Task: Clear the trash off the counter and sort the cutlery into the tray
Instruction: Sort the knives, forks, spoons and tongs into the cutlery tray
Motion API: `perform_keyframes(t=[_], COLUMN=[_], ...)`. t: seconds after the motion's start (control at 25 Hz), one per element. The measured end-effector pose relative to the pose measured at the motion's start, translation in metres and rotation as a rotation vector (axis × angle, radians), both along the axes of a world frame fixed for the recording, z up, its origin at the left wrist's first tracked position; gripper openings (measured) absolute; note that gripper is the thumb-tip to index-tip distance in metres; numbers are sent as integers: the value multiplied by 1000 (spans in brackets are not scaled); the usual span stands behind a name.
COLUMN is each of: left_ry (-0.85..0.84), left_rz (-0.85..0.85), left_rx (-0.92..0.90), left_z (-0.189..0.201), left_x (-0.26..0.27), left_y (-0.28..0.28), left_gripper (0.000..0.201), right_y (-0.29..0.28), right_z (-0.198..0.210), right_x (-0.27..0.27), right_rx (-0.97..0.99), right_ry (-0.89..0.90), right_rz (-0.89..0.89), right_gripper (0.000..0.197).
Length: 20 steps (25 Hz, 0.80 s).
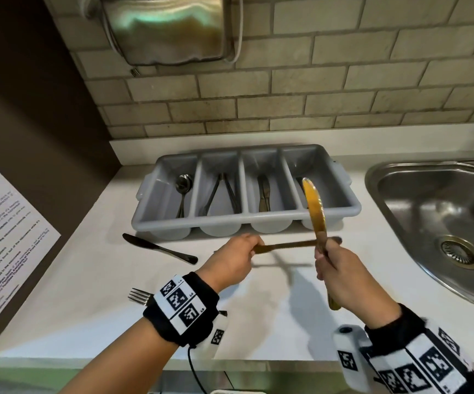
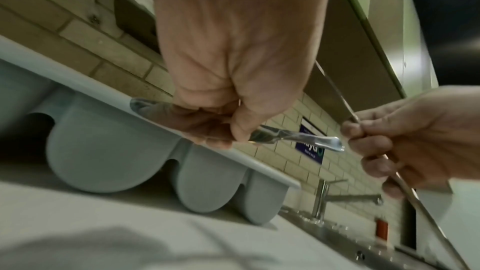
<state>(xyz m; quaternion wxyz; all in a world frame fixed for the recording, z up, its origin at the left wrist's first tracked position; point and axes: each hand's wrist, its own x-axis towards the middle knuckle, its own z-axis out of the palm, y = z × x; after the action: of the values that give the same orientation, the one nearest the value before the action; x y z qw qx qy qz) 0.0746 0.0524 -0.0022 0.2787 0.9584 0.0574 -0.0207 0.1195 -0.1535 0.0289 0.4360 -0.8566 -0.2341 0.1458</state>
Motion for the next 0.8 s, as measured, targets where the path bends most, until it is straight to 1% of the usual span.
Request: perform_keyframes(t=[0.04, 0.08, 0.16, 0.2, 0.28, 0.36, 0.52, 0.6, 0.68, 0.72, 0.76, 0.8], left_ry=[-40, -63, -78, -80, -72, -65, -129, -165, -157, -170, -205, -247], left_rz=[11, 33, 91, 117, 155, 176, 184, 221, 266, 269, 272, 275], left_rx=[-46, -87, -179, -243, -400, -505, -537, -526, -617, -644, -624, -560], left_z=[7, 13, 21, 23, 23, 22, 23, 19, 16, 15, 17, 19], left_x=[0, 1, 6, 10, 17, 23, 28, 31, 34, 35, 36, 37], left_y=[-3, -6, -15, -19, -27, -33, -44, -44, -43, -42, -41, -38], left_gripper=[26, 25, 21, 20, 22, 26, 38, 43, 43, 42, 40, 39], right_y=[5, 11, 27, 36, 53, 66, 80, 83, 85, 86, 87, 89], right_z=[0, -1, -9, -15, -25, -29, -20, -22, -24, -24, -24, -21], right_x=[-1, -1, 0, 2, 7, 13, 20, 25, 30, 31, 34, 36], right_rx=[106, 173, 236, 269, 331, 359, 428, 449, 474, 473, 469, 465], right_ry=[12, -1, -19, 7, 120, 215, 295, 324, 362, 352, 326, 295], right_rz=[-37, -79, -149, -174, -206, -219, -282, -322, -355, -369, -383, -396], right_gripper=[26, 27, 23, 21, 28, 33, 23, 22, 23, 26, 30, 33])
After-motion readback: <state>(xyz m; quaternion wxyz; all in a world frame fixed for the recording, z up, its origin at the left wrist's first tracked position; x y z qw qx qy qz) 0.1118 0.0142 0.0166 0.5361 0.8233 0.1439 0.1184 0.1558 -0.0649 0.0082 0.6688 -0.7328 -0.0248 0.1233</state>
